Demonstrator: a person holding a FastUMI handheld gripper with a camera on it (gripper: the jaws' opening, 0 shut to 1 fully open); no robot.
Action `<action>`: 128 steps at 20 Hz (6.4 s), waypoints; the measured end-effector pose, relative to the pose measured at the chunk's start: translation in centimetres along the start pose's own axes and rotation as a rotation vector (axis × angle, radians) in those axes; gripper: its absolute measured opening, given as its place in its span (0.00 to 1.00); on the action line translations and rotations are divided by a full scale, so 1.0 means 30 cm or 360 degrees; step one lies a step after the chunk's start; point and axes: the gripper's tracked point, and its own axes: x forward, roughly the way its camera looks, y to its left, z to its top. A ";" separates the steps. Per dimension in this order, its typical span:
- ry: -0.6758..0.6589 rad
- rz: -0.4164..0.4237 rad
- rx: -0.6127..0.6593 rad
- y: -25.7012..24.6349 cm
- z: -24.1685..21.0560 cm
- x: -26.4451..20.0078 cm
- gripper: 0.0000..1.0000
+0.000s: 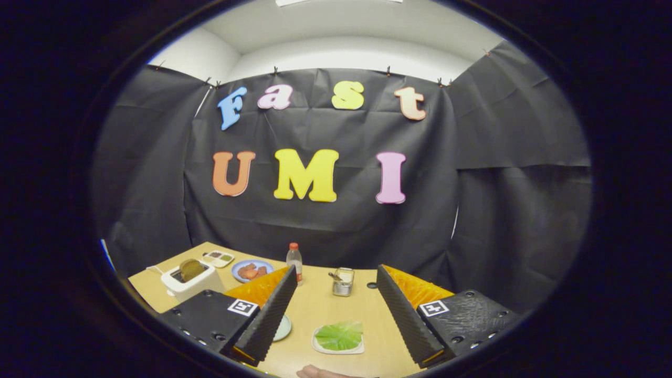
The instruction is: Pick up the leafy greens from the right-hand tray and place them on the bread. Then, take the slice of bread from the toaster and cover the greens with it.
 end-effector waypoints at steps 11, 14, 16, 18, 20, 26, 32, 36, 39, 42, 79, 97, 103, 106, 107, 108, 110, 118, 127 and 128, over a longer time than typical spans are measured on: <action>0.0673 0.0140 0.0069 -0.153 -0.681 0.551 0.95; 0.0820 0.0155 0.0093 -0.161 -0.806 0.644 0.95; 0.0927 0.0145 0.0106 -0.183 -0.881 0.676 0.95; 0.0988 0.0133 0.0114 -0.194 -0.931 0.706 0.94; 0.1062 0.0151 0.0123 -0.189 -0.969 0.703 0.87; 0.1093 0.0215 0.0078 -0.154 -0.961 0.697 0.44; 0.1149 0.0228 0.0080 -0.144 -0.975 0.689 0.17; 0.1198 0.0232 0.0123 -0.136 -0.986 0.684 0.00; 0.1146 0.0248 0.0136 -0.114 -0.937 0.660 0.00; 0.1060 0.0244 0.0106 -0.083 -0.857 0.627 0.00; 0.1119 0.0436 -0.0015 0.985 -0.554 0.371 0.00; 0.1271 0.0088 -0.0022 0.773 -0.759 0.604 0.07; 0.1167 0.0055 0.0047 0.733 -0.679 0.521 0.23; 0.1097 0.0071 0.0052 0.729 -0.615 0.457 0.41; 0.1064 0.0060 0.0051 0.718 -0.587 0.441 0.43; 0.1037 0.0062 0.0059 0.723 -0.560 0.420 0.49; 0.0959 0.0068 0.0062 0.725 -0.489 0.393 0.57; 0.0576 0.0066 -0.0016 0.755 -0.191 0.301 0.83; 0.0445 0.0124 0.0021 0.942 -0.103 0.322 0.92; 0.0456 0.0134 0.0018 0.969 -0.104 0.333 0.93</action>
